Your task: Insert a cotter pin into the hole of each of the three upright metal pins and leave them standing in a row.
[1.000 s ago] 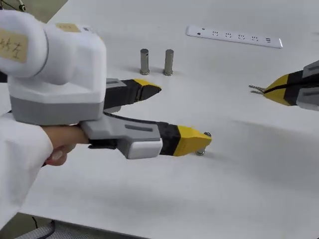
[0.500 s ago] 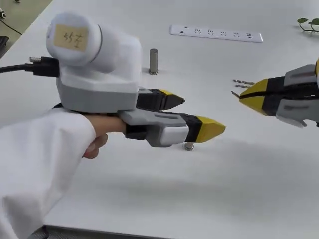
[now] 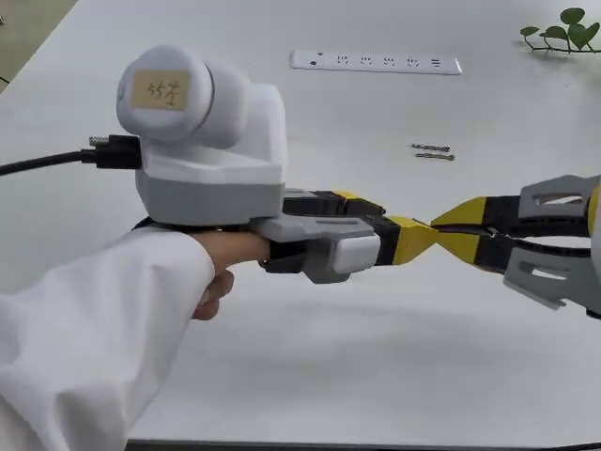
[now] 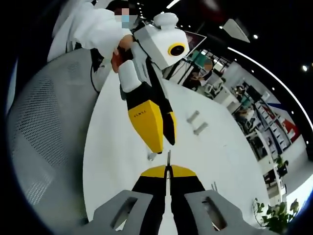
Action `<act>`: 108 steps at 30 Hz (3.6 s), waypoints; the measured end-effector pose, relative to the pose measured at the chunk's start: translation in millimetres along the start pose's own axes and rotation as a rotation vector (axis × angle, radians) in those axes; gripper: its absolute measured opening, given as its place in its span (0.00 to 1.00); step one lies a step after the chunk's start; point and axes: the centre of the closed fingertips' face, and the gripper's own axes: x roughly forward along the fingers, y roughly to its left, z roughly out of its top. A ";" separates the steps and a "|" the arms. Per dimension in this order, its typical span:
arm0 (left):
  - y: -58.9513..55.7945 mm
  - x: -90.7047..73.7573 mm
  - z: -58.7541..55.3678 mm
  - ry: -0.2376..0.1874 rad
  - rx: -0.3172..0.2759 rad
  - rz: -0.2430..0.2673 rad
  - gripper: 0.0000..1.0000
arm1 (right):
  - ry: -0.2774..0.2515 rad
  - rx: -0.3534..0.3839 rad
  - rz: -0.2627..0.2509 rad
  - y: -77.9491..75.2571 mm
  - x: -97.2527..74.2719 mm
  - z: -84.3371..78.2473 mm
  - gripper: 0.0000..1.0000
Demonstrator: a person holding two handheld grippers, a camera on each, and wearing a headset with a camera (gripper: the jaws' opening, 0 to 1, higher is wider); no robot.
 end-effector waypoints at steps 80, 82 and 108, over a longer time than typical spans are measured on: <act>-6.6 -18.1 -16.5 0.065 0.089 -0.020 0.00 | -0.099 0.175 0.062 14.1 -6.1 13.4 0.03; -7.3 -20.7 -15.6 0.062 0.139 -0.029 0.00 | -0.126 0.240 0.087 14.7 -6.4 11.6 0.02; -38.1 -38.8 -8.2 0.047 0.510 -0.215 0.00 | -0.267 0.528 0.292 34.6 -12.8 36.6 0.06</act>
